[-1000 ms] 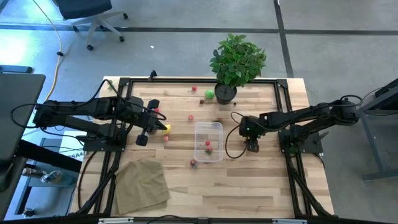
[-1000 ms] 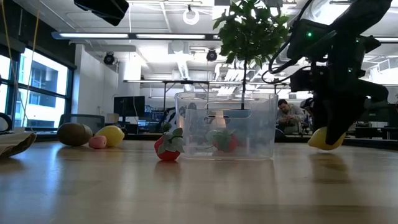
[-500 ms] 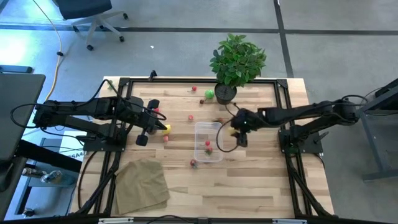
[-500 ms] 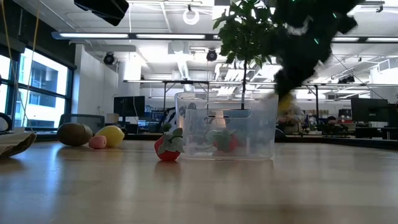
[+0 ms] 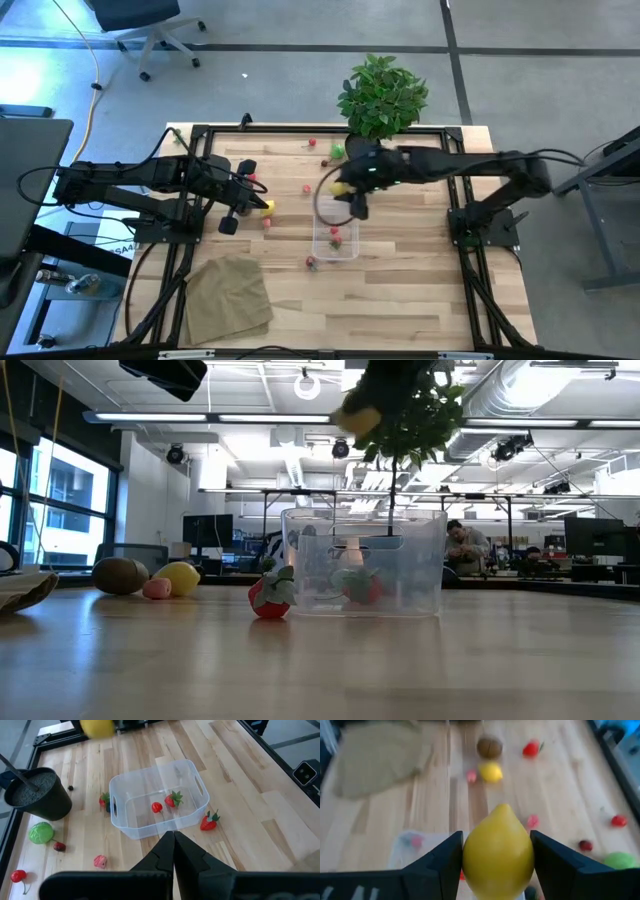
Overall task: Pick and placing Produce into tupperware
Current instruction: Put the lemon into the transparent container
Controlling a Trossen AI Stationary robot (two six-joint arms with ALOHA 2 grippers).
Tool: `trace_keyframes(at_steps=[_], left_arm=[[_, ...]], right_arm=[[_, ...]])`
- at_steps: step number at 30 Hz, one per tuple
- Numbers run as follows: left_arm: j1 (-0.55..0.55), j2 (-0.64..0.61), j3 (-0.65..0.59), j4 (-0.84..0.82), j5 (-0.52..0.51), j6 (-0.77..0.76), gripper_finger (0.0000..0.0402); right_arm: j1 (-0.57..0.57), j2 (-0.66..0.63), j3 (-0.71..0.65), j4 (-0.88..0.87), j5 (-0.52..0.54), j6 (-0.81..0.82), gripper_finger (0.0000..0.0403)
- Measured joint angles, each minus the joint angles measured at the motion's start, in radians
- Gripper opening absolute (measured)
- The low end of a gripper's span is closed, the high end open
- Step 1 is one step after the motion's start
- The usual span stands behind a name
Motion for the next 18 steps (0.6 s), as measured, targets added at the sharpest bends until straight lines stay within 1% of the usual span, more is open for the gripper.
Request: trace_keyframes(at_steps=[5,9,14,18], left_arm=[[0.000,0.000,0.000,0.000,0.000,0.000,0.0001],[0.000,0.000,0.000,0.000,0.000,0.000,0.0001],[0.000,0.000,0.000,0.000,0.000,0.000,0.0001],[0.000,0.000,0.000,0.000,0.000,0.000,0.0001]], right_arm=[[0.002,0.191,0.098,-0.113,-0.070,-0.028,0.0190],[0.014,0.309,0.115,-0.152,-0.086,-0.060,0.0190],[0.034,0.395,0.116,-0.165,-0.086,-0.067,0.0190],[0.046,0.428,0.117,-0.141,-0.086,-0.074,0.0190]])
